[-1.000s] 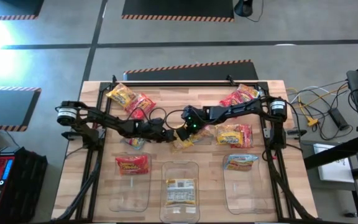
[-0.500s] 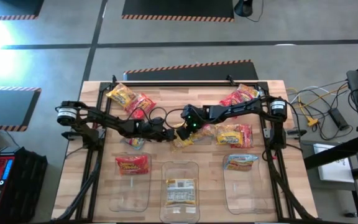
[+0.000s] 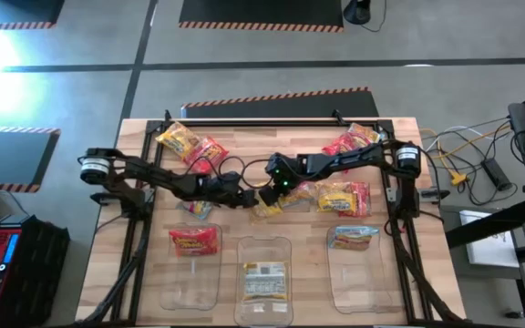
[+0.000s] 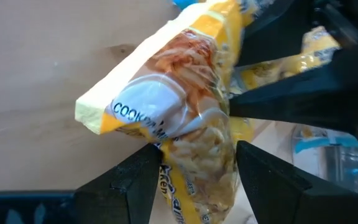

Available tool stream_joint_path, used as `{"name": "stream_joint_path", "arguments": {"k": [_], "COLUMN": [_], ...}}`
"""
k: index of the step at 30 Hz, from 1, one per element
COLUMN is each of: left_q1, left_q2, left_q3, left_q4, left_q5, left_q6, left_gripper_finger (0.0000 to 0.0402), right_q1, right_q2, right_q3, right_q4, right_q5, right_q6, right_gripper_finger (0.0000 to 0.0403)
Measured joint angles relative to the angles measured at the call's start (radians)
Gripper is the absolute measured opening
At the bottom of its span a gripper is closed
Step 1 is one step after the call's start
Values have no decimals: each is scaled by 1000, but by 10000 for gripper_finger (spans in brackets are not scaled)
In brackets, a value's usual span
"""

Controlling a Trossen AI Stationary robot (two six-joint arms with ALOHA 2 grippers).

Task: Sort Maruchan noodles
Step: Put the yellow noodle pack into the middle transparent bin

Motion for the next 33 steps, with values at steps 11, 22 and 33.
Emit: {"name": "stream_joint_path", "arguments": {"k": [11, 22, 33], "left_q1": [1, -5, -5], "left_q2": [-108, -77, 58], "left_q3": [-4, -7, -8], "left_q4": [-179, -202, 17], "left_q5": [-47, -48, -44], "left_q6": [41, 24, 9], "left_gripper_finger": [194, 194, 194], "right_q1": [-3, -9, -12], "right_q2": [2, 2, 1], "right_q3": [-3, -3, -3], "right_q4": [-25, -55, -96], "right_q5": [14, 15, 17], "right_q6": [-6, -13, -13], "right_gripper_finger": [198, 198, 198]}}
